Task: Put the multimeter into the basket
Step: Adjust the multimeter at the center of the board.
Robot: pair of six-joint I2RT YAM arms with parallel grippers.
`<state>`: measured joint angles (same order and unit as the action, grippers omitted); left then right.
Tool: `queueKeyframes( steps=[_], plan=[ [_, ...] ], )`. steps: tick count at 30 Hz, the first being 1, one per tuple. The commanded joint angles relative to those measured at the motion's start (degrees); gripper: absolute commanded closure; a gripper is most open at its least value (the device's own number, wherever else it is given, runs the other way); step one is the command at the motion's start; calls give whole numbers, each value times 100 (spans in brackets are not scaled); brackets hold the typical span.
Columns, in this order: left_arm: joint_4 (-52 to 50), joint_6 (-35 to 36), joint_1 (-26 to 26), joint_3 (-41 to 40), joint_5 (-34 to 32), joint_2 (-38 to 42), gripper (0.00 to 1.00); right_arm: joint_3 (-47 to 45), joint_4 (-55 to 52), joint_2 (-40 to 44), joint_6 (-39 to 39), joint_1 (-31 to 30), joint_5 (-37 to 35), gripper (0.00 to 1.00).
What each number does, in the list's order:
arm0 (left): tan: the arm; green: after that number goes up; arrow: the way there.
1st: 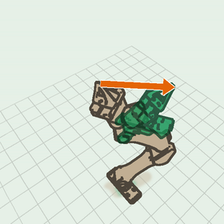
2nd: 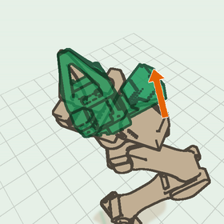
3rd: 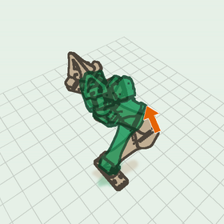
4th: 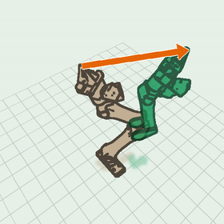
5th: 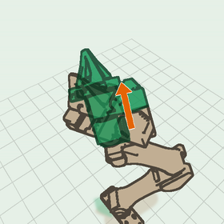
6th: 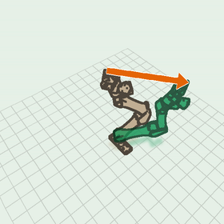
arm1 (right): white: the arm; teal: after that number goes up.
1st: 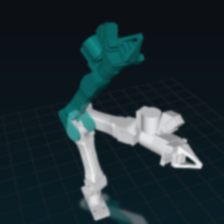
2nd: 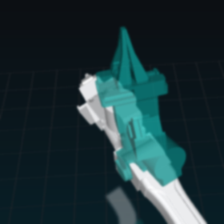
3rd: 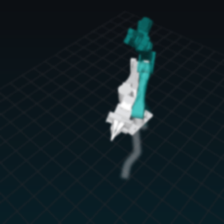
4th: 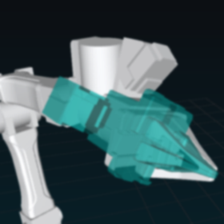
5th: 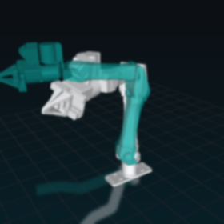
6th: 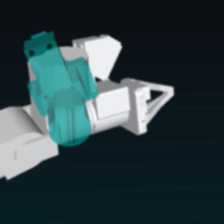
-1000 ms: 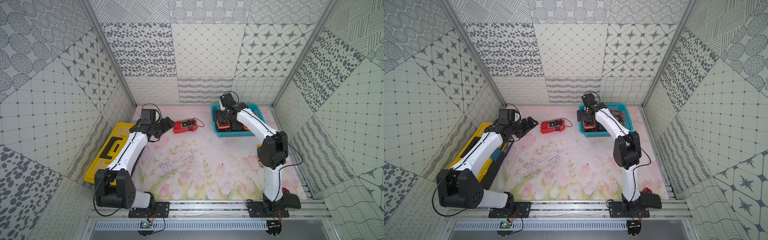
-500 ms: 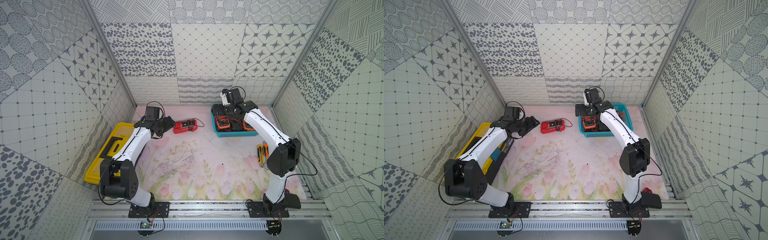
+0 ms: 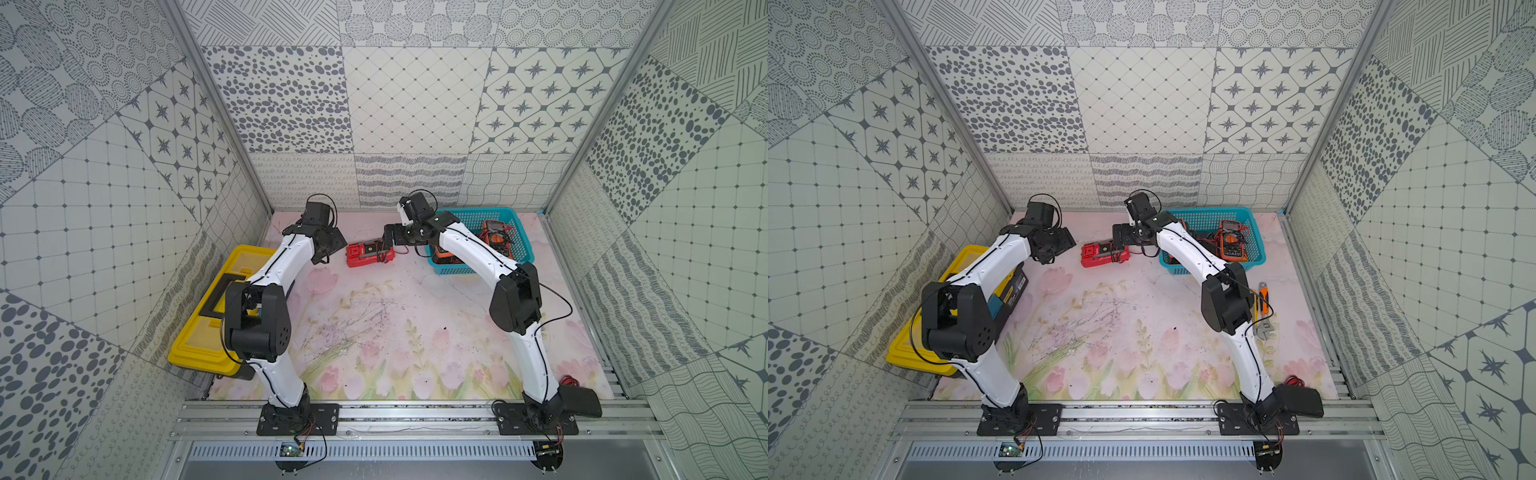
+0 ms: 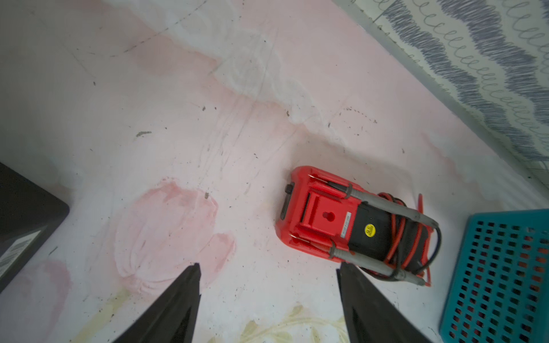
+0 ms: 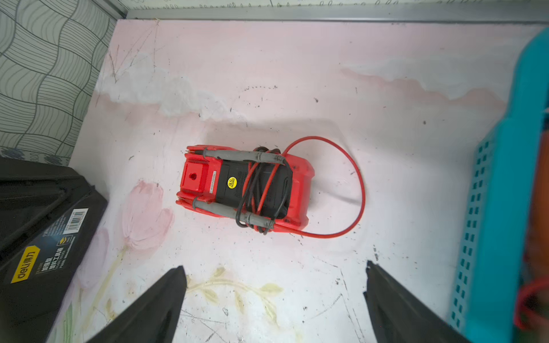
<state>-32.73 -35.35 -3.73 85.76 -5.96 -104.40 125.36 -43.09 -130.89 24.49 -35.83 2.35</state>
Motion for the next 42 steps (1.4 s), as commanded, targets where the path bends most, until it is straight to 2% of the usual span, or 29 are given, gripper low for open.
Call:
queueKeyframes(
  steps=[1,19,26,32,36,42],
  plan=[
    [-470,238,-46,354,-636,-433,24,394,62,-309,325,-10,-120,1],
    [-871,424,-357,1236,-379,-1856,37,1417,-80,-1485,739,-69,217,1],
    [-862,424,-365,1216,-371,-1962,39,1999,-225,-2056,741,-71,344,1],
    [-799,416,-371,1241,-200,-2039,41,2552,-202,-2571,785,-72,828,1],
    [-748,415,-367,1236,-65,-2075,43,2583,76,-2678,776,-85,1475,2],
    [-730,459,-386,1151,87,-2045,52,2250,632,-2265,582,-228,2251,15]
  ],
)
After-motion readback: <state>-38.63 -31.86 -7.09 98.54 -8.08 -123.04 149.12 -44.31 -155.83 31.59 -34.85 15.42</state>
